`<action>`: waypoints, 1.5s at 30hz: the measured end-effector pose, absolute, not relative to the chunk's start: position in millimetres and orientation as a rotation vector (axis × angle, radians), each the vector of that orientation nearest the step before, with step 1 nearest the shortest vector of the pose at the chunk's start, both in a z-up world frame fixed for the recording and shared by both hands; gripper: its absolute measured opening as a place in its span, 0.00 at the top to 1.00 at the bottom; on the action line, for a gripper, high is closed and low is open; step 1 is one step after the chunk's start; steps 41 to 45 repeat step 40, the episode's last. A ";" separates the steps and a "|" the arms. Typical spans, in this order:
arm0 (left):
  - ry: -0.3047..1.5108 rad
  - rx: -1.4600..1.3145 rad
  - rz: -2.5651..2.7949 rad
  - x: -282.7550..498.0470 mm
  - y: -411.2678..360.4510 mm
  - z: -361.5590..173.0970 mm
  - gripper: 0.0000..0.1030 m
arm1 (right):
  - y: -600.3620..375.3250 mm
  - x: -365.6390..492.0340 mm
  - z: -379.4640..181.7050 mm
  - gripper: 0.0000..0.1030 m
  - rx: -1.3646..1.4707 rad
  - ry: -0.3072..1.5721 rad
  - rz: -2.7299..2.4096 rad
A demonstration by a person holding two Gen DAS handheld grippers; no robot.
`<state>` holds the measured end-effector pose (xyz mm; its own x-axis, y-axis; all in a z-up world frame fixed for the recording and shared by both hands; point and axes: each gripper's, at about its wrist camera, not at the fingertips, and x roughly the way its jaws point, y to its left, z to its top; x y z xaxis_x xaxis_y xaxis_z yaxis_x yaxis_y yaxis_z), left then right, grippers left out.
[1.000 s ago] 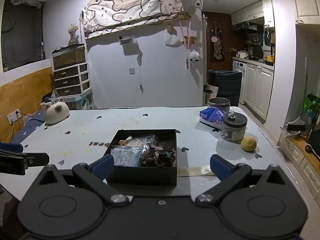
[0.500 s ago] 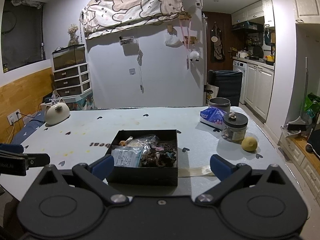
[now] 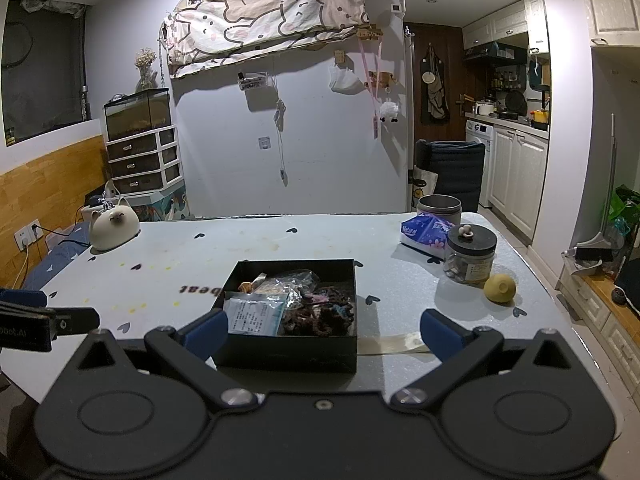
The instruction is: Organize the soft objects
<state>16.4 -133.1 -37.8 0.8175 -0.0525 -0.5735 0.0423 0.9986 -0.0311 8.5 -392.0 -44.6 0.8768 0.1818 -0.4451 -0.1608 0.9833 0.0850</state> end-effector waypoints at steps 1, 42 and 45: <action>0.611 -0.018 -0.049 16.6 -132.7 -37.3 0.00 | -392.0 8.5 -44.6 0.00 0.046 0.469 0.179; 0.609 -0.023 -0.039 17.7 -127.9 -36.1 0.00 | -391.9 9.1 -44.8 0.00 0.048 0.470 0.180; 0.609 -0.023 -0.039 17.7 -127.9 -36.1 0.00 | -391.9 9.1 -44.8 0.00 0.048 0.470 0.180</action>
